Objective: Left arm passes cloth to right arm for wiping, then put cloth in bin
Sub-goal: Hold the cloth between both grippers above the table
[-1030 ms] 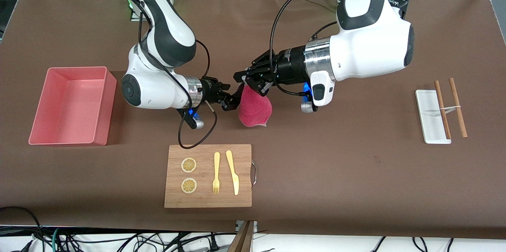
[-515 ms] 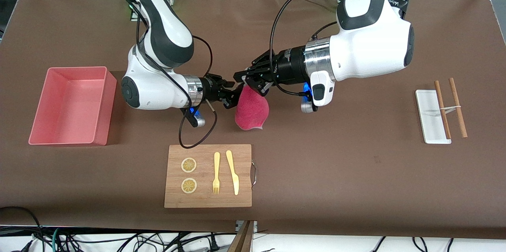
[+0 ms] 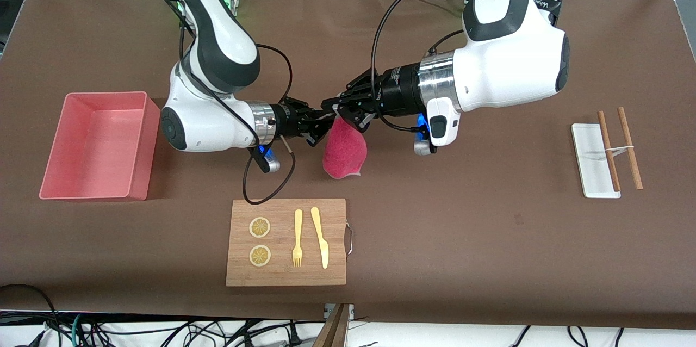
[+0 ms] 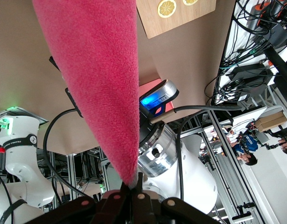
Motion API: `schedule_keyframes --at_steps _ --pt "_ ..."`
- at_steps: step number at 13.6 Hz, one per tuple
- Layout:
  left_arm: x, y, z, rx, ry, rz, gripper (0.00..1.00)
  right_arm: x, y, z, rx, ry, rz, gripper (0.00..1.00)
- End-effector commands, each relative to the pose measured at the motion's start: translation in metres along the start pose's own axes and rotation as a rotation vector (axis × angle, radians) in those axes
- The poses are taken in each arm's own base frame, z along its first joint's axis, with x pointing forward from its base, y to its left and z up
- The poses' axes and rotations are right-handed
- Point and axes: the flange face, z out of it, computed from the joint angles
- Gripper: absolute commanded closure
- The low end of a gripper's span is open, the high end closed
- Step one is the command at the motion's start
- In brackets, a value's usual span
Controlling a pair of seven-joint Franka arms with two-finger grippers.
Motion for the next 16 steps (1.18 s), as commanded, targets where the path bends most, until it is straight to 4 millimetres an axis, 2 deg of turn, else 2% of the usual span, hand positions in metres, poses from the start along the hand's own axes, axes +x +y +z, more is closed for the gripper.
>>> schedule_keyframes --at_steps 1,7,10,16 --pt "-0.003 -0.001 0.0 -0.008 -0.005 -0.006 1.0 -0.003 0.002 -0.014 0.029 -0.058 0.042 1.0" --pt "-0.002 -0.001 0.001 -0.006 -0.004 -0.007 1.0 0.004 0.004 -0.021 0.027 -0.043 0.04 1.0" --pt "-0.001 -0.001 0.001 -0.006 -0.003 -0.008 1.0 0.015 0.008 -0.028 0.014 -0.026 0.04 1.0" --pt "0.0 -0.001 0.002 -0.005 -0.003 -0.009 1.0 0.039 0.011 -0.014 -0.031 0.025 0.02 1.0"
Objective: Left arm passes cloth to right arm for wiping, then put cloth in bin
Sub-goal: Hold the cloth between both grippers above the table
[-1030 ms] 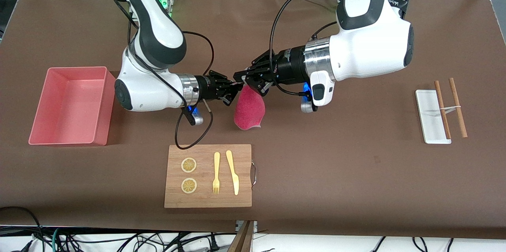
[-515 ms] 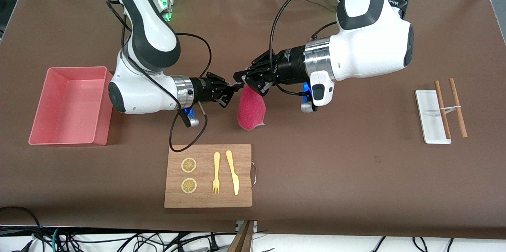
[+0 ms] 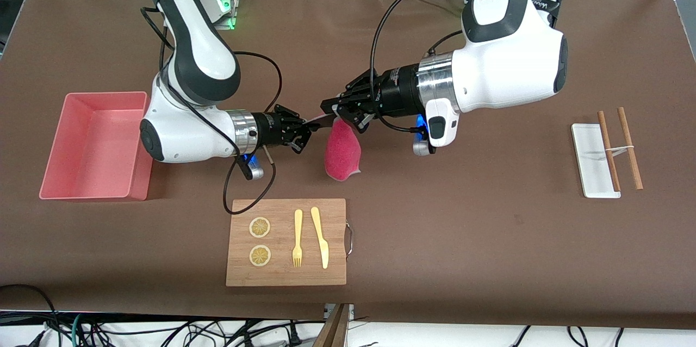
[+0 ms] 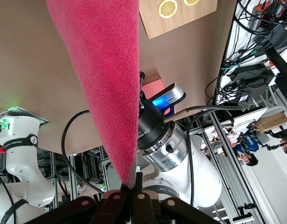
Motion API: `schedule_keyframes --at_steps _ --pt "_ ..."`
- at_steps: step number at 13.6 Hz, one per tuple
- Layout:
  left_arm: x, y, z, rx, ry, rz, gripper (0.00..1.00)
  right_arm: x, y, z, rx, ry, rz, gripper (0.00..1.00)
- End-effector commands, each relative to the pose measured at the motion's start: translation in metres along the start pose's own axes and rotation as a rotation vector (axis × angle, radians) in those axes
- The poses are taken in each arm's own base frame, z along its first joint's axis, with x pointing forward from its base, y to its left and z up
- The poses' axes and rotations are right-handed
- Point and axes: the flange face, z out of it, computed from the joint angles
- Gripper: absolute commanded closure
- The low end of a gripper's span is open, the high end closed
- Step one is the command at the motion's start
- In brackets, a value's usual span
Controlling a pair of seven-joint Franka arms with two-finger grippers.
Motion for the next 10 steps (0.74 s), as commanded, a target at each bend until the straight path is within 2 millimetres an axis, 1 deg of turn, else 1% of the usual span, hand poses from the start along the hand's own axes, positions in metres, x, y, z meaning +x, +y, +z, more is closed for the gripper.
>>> schedule_keyframes --at_steps 1,5,8,9,10 --pt "-0.0038 -0.0006 -0.0002 -0.008 -0.004 -0.004 1.0 0.0084 0.0037 0.0038 -0.035 0.034 -0.025 1.0" --pt "0.0006 -0.0001 0.0016 -0.006 -0.003 -0.01 1.0 0.0084 0.0041 0.004 -0.039 0.034 -0.031 1.0" --pt "0.0008 0.0005 -0.0005 -0.009 -0.002 -0.01 1.0 0.0068 0.0041 0.0002 -0.036 0.035 -0.034 1.0" --pt "0.0005 0.0007 -0.0018 -0.011 0.0 -0.01 0.63 0.0067 0.004 0.0002 -0.035 0.033 -0.033 1.0" --pt "0.0031 0.0012 -0.0031 -0.012 0.011 -0.006 0.01 0.0068 0.0039 -0.0001 -0.033 0.033 -0.033 1.0"
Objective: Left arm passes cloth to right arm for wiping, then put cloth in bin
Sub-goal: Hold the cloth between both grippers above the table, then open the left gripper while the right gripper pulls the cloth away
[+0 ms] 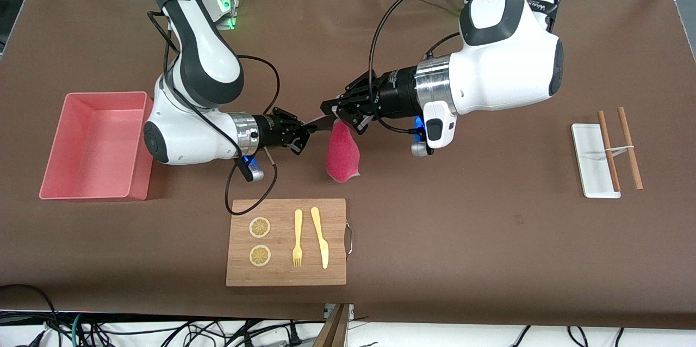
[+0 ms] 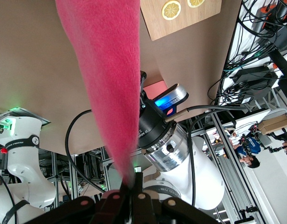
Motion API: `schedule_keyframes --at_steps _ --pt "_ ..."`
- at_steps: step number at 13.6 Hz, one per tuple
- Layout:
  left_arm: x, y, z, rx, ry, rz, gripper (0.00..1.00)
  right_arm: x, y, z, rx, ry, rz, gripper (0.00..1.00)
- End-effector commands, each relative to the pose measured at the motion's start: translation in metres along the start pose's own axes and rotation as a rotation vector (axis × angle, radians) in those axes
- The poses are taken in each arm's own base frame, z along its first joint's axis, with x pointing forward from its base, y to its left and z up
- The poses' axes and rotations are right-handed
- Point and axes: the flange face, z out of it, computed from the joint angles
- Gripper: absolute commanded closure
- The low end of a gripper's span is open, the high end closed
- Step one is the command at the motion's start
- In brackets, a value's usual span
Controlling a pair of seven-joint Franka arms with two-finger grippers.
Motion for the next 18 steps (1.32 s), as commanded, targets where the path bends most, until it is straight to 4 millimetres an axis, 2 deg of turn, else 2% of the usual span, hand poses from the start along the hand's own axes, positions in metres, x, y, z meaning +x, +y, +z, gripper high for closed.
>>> schedule_keyframes --at_steps 1,5,7,12,15,17,18 --pt "-0.003 0.002 -0.007 -0.015 0.022 0.013 0.0 0.001 0.002 -0.004 -0.008 0.005 -0.016 1.0" --pt "-0.003 0.003 -0.014 -0.019 0.028 0.016 0.0 0.001 0.002 -0.006 -0.009 0.008 -0.02 1.0" --pt "0.001 0.006 -0.029 -0.025 0.044 0.017 0.0 0.005 0.004 -0.003 -0.019 0.016 -0.017 1.0" --pt "0.003 -0.013 -0.07 0.155 0.354 0.157 0.0 0.027 0.027 0.027 -0.173 0.127 -0.096 1.0" --pt "0.019 -0.027 -0.091 0.319 0.508 0.294 0.0 0.043 0.045 0.05 -0.301 0.213 -0.137 1.0" --pt "0.044 -0.042 -0.109 0.515 0.609 0.402 0.0 0.061 0.063 0.063 -0.397 0.254 -0.184 1.0" --pt "0.049 -0.046 -0.12 0.586 0.652 0.468 0.0 0.071 0.072 0.067 -0.437 0.271 -0.202 1.0"
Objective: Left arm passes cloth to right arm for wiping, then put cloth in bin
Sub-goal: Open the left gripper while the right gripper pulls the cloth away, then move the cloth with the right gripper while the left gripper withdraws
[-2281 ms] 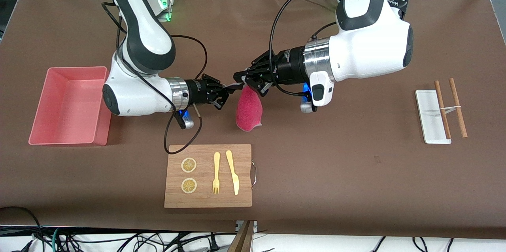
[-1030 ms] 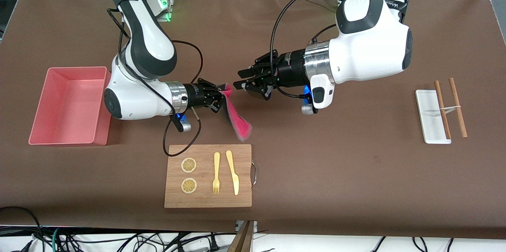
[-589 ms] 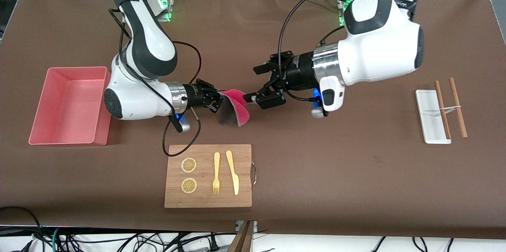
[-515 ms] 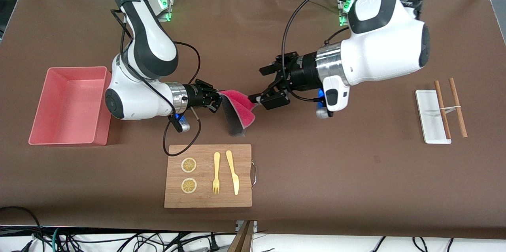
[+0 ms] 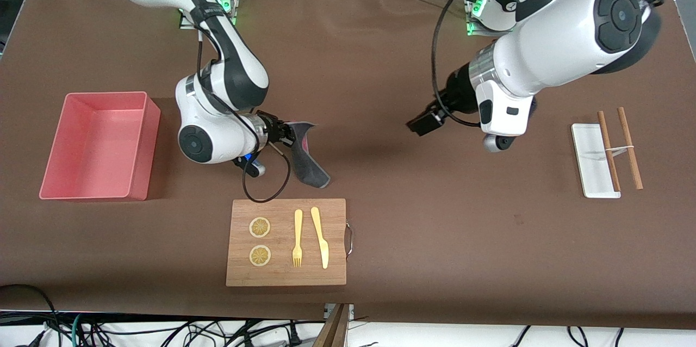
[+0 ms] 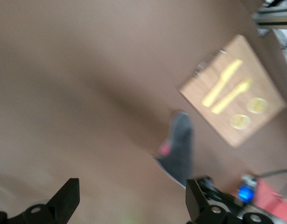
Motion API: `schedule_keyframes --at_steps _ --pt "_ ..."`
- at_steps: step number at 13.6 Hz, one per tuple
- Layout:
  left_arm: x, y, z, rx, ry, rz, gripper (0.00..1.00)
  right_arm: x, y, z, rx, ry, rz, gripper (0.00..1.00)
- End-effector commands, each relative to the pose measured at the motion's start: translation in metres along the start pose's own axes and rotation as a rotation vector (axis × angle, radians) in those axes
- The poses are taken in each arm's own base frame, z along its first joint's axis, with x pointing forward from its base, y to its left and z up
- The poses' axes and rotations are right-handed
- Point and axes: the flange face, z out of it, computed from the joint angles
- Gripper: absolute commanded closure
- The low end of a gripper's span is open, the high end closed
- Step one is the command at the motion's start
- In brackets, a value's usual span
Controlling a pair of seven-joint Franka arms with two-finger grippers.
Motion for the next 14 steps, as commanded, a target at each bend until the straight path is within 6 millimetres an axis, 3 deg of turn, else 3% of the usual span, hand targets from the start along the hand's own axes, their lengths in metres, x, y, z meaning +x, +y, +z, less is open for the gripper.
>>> schedule_keyframes --at_steps 1,5,7,10,14 --pt "0.019 -0.031 -0.012 0.153 0.099 0.21 0.0 0.017 0.024 0.017 -0.1 0.047 -0.068 1.0" --pt "0.091 -0.084 -0.032 0.289 0.096 0.552 0.0 0.069 0.069 0.011 -0.192 0.098 -0.176 1.0" --pt "0.116 -0.105 -0.045 0.328 0.099 0.719 0.0 0.097 0.095 0.003 -0.232 0.111 -0.218 1.0" --pt "0.124 -0.127 -0.064 0.347 0.078 0.908 0.0 0.138 0.138 -0.014 -0.259 0.108 -0.29 1.0" --pt "0.141 -0.16 -0.066 0.374 0.058 0.95 0.0 0.165 0.178 -0.041 -0.399 0.161 -0.367 1.0"
